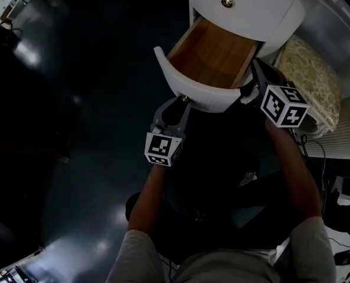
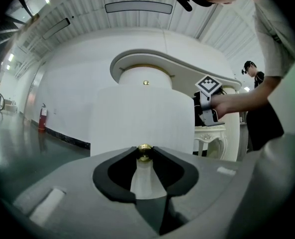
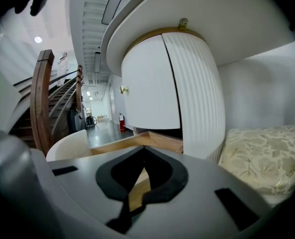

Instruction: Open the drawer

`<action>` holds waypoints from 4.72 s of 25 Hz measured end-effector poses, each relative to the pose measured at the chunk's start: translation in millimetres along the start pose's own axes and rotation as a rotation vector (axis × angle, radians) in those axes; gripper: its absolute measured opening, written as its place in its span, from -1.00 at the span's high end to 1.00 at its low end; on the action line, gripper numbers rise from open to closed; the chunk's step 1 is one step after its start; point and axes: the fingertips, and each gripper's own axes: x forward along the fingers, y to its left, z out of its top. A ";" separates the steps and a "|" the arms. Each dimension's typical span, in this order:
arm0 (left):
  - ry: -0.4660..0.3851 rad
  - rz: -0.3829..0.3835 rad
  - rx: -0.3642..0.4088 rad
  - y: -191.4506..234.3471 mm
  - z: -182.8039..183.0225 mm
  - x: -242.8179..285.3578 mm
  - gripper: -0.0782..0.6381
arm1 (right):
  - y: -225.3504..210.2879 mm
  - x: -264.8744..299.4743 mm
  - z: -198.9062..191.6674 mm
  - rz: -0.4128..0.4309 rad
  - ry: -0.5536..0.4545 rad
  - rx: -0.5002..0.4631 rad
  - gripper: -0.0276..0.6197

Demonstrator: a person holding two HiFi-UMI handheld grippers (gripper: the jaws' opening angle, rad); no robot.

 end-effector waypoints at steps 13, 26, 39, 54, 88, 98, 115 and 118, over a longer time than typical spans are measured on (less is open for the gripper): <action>0.023 -0.002 0.010 -3.4 -1.1 -1.9 0.48 | 23.8 13.5 -14.1 0.057 0.032 -0.024 0.87; 0.071 -0.077 0.000 0.7 -2.5 -13.7 0.47 | 24.2 8.4 -3.9 0.080 0.005 -0.006 0.87; 0.046 -0.069 0.021 20.9 31.6 -6.0 0.75 | 42.7 9.1 -3.3 0.136 0.019 -0.242 0.87; 0.270 0.150 0.048 19.5 50.2 24.1 0.75 | 61.3 23.5 17.0 0.212 0.091 -0.320 0.87; 0.414 0.227 -0.071 -122.1 492.2 -143.2 0.75 | 128.2 -283.2 252.2 0.038 0.385 0.186 0.87; 0.354 0.197 -0.270 -174.6 548.2 -203.6 0.75 | 194.3 -386.0 291.5 0.019 0.379 0.233 0.87; 0.393 0.128 -0.165 -203.7 538.4 -227.3 0.75 | 217.7 -420.6 269.2 0.049 0.343 0.170 0.87; 0.397 0.126 -0.159 -204.3 538.2 -229.5 0.75 | 215.8 -420.8 272.6 0.040 0.332 0.179 0.87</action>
